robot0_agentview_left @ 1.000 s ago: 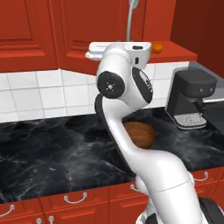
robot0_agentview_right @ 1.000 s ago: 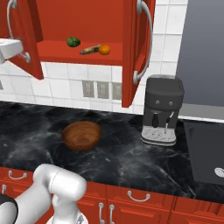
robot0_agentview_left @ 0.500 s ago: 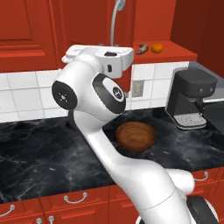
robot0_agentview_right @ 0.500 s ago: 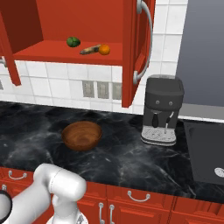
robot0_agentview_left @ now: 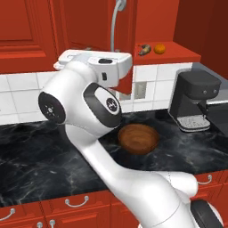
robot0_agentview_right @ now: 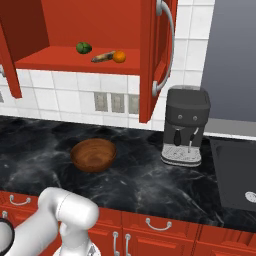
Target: Open the cabinet. Pick the banana and tangerine from the cabinet and place them into the bowl. Then close the cabinet.
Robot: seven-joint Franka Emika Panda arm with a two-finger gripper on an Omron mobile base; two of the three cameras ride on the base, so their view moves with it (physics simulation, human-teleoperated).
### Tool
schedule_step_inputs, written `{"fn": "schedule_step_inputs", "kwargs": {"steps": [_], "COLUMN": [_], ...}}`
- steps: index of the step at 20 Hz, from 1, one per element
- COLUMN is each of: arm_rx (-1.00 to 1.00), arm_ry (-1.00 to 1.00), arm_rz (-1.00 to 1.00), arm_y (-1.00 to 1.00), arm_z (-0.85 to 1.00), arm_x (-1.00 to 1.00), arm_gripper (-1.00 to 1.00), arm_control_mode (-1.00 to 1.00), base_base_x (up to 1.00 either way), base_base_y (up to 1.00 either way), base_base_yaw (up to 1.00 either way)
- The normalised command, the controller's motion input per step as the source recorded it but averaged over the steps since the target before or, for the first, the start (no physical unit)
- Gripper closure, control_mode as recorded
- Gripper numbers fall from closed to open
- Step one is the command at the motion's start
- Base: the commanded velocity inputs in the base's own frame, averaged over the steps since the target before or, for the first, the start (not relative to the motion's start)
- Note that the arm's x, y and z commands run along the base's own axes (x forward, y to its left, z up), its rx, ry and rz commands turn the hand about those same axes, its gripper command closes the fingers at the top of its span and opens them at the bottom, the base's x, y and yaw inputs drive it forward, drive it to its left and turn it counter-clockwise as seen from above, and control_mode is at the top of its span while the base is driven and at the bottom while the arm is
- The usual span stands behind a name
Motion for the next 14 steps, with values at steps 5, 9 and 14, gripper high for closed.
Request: {"fn": "schedule_step_inputs", "kwargs": {"steps": [5, 9, 14], "arm_rx": [0.16, 0.43, 0.47], "arm_ry": [0.02, 0.06, 0.04], "arm_rz": [0.00, 0.03, 0.13], "arm_y": [-0.32, -0.98, -1.00], "arm_z": [0.03, 0.23, 0.12], "arm_x": [-0.77, -0.72, -0.54], "arm_gripper": [-1.00, -1.00, -1.00], "arm_control_mode": [-1.00, -1.00, -1.00], "base_base_x": [0.00, 0.00, 0.00], "base_base_y": [0.00, 0.00, 0.00], "base_base_yaw": [0.00, 0.00, 0.00]}}
